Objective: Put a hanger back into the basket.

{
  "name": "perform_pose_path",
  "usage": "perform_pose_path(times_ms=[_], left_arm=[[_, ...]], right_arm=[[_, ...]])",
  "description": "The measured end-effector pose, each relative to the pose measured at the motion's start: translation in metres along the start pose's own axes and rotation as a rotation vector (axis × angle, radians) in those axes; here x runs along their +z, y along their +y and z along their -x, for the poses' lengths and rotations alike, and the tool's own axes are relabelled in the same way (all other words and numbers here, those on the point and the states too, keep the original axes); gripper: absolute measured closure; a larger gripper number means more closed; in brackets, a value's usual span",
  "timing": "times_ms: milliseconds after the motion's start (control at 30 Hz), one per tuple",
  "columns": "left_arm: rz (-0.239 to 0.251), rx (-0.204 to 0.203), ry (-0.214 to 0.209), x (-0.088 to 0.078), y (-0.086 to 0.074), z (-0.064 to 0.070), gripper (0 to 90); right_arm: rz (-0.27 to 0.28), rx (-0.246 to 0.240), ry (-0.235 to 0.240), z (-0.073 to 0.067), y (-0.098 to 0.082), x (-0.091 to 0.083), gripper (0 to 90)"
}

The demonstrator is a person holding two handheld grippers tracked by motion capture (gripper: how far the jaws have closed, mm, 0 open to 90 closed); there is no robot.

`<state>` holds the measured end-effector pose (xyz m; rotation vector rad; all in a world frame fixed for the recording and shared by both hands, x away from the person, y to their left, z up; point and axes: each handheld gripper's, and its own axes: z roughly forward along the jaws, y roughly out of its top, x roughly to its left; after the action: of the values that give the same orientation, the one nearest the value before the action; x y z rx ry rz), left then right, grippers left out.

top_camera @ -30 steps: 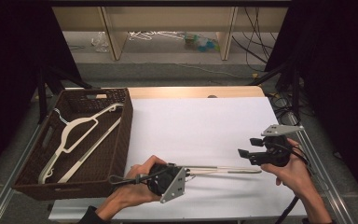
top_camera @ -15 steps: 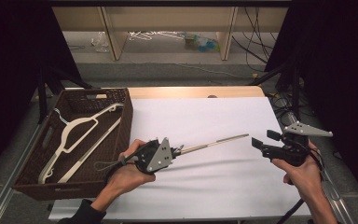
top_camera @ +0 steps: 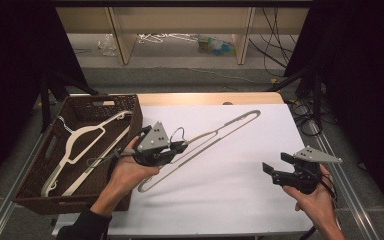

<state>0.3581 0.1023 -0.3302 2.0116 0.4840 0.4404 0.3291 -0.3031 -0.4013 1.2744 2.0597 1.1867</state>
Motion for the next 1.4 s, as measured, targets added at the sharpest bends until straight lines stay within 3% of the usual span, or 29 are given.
perform_pose_path(times_ms=[100,133,200,267,367,400,467,567,633,700,867,933,1000,1233,1400], left_arm=[[0.025,-0.055,-0.007,-0.010,0.008,-0.008,85.4],[0.035,-0.078,-0.011,-0.014,0.011,-0.011,85.4],[0.056,-0.128,-0.018,-0.023,0.017,-0.019,85.4],[0.073,-0.158,-0.019,-0.033,0.022,-0.025,85.4],[0.095,-0.194,-0.014,-0.053,0.032,-0.035,85.4],[0.107,-0.212,-0.009,-0.063,0.037,-0.040,85.4],[0.113,-0.220,-0.005,-0.073,0.042,-0.044,85.4],[0.157,-0.268,-0.031,-0.092,0.050,-0.053,85.4],[0.176,-0.294,-0.042,-0.106,0.052,-0.061,85.3],[0.179,-0.285,-0.014,-0.121,0.052,-0.067,85.4],[0.166,-0.290,0.064,-0.150,0.042,-0.082,85.4],[0.152,-0.299,0.090,-0.156,0.033,-0.088,85.4],[0.147,-0.307,0.109,-0.161,0.023,-0.094,85.4],[0.103,-0.313,0.203,-0.170,-0.013,-0.121,85.4],[0.065,-0.297,0.247,-0.172,-0.033,-0.133,85.4]], right_arm=[[0.009,0.001,0.034,-0.001,-0.008,0.001,23.5],[-0.018,-0.010,0.027,-0.001,-0.009,-0.002,23.4],[-0.020,-0.009,0.020,-0.002,-0.012,-0.002,23.4],[-0.005,0.001,0.045,-0.002,-0.015,0.000,23.3],[-0.005,0.007,0.046,-0.005,-0.019,-0.001,23.0],[-0.031,0.001,0.045,-0.006,-0.019,-0.004,22.7],[-0.030,-0.014,0.053,-0.007,-0.021,-0.004,22.6],[-0.012,-0.005,0.069,-0.010,-0.023,-0.002,22.7],[-0.036,-0.011,0.064,-0.011,-0.022,-0.005,22.6],[-0.029,-0.019,0.066,-0.011,-0.022,-0.006,22.5],[-0.029,-0.022,0.057,-0.010,-0.024,-0.006,22.5],[-0.023,-0.009,0.081,-0.012,-0.025,-0.003,22.5],[-0.030,-0.035,0.069,-0.013,-0.024,-0.005,22.5],[-0.036,-0.035,0.078,-0.013,-0.024,-0.004,22.5],[-0.042,-0.029,0.085,-0.012,-0.024,-0.003,22.5]])
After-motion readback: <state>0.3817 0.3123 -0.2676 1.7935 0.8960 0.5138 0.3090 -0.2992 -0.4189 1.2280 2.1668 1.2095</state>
